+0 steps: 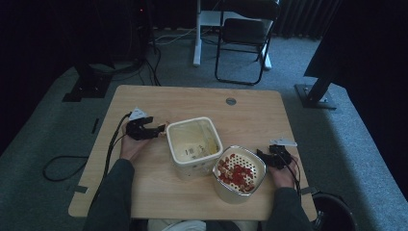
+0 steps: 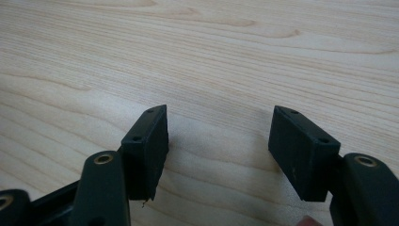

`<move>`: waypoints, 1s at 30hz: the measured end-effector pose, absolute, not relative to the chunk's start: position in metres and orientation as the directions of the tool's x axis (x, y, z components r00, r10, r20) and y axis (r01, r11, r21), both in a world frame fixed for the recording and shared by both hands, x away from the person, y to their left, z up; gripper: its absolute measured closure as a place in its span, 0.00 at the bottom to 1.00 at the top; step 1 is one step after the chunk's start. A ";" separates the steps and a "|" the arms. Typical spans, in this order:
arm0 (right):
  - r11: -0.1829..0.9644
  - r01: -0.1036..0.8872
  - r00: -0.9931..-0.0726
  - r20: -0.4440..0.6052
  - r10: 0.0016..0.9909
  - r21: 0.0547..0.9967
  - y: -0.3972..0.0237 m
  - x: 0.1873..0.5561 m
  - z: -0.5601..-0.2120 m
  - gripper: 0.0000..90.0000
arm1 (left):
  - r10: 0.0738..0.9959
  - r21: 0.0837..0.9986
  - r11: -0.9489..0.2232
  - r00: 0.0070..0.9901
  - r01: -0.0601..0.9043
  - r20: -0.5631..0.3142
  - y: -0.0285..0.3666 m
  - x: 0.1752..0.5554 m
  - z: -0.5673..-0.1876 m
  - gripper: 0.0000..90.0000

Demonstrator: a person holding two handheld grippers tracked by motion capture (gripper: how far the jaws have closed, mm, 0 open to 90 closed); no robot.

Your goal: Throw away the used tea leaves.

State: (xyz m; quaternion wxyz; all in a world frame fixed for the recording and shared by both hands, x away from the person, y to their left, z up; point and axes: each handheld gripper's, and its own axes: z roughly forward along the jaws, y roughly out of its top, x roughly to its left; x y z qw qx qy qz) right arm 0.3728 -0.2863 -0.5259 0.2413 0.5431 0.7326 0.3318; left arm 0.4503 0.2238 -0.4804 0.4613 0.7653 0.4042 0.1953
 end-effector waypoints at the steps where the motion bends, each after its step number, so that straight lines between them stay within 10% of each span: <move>1: 0.190 0.636 -0.293 0.007 0.956 0.748 -0.286 0.373 -0.526 0.42 | 0.802 0.859 -0.251 0.592 0.446 -0.073 0.221 0.453 -0.480 0.29; 30: 0.201 0.641 -0.305 0.006 0.952 0.741 -0.286 0.373 -0.526 0.30 | 0.818 0.900 -0.204 0.572 0.385 -0.060 0.222 0.453 -0.459 0.39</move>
